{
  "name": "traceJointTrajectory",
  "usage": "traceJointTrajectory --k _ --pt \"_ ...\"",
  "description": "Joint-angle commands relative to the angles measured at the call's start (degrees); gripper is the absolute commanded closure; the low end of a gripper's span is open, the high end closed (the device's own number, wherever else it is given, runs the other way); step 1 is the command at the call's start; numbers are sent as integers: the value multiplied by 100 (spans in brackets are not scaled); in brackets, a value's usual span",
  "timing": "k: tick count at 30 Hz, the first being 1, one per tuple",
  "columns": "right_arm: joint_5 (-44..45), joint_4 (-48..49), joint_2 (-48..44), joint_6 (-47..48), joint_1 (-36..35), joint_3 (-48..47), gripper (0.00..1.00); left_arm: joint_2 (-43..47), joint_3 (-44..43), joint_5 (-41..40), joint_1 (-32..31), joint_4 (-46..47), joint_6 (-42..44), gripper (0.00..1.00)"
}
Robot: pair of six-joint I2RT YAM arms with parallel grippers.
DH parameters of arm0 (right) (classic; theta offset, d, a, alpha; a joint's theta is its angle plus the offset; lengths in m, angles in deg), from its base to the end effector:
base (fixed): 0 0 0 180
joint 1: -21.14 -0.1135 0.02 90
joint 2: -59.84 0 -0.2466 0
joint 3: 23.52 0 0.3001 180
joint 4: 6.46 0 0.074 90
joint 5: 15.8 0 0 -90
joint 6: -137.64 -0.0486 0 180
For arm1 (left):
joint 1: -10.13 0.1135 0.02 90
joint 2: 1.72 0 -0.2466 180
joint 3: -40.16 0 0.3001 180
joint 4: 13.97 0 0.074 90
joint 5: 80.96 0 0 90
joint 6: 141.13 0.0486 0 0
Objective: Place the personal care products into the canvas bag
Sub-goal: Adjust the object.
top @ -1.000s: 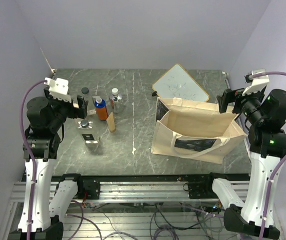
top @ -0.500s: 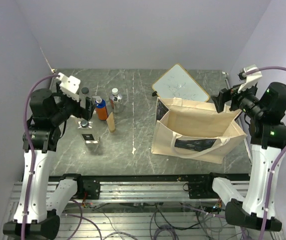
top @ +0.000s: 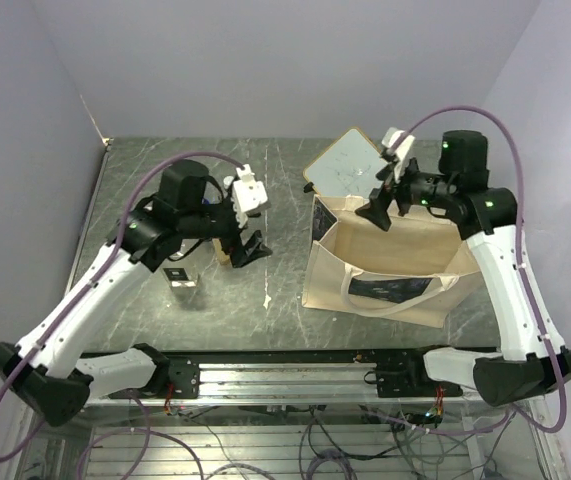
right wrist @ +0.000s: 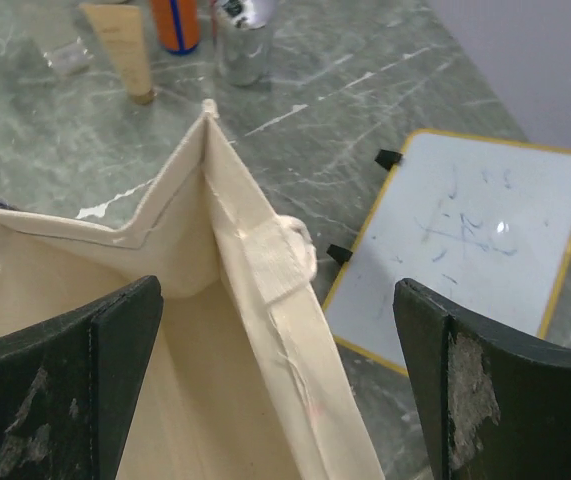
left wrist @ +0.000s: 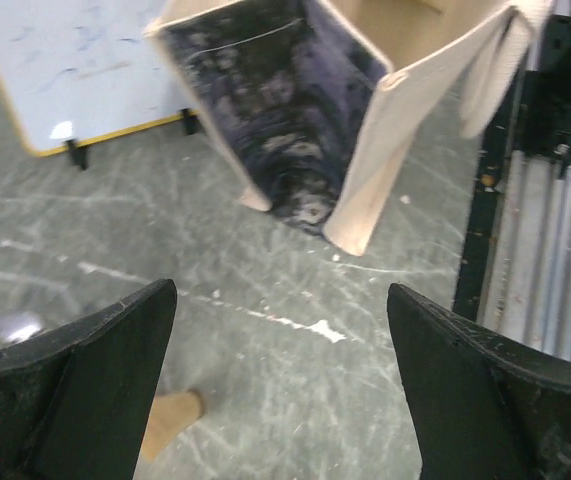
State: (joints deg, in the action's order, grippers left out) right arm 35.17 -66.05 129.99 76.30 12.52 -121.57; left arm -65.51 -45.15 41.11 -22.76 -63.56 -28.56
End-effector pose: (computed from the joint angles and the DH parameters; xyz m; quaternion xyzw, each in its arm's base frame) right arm 0.2886 0.0747 0.4272 -0.4173 0.7279 0.2074 0.5029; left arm 0.2311 -0.1802 0.3906 0.5093 0.6633 -0.2804 0.4712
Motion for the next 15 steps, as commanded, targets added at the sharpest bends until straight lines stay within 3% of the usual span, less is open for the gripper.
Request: traceJointTrajectory --k 1,7,12,15 --pt "505 -285 345 649 -513 -88 0 -426 -232 647 -463 240 -40 4" --pt "1111 -259 844 1154 -1031 -27 4 -937 -9 604 -1076 806 -22 7" --pt "1106 -273 1074 1450 -1133 -65 8 -1451 -76 497 -1448 1198 265 12" --pt "913 -331 1135 1518 -1142 -36 18 -1653 28 500 -1573 1653 153 18"
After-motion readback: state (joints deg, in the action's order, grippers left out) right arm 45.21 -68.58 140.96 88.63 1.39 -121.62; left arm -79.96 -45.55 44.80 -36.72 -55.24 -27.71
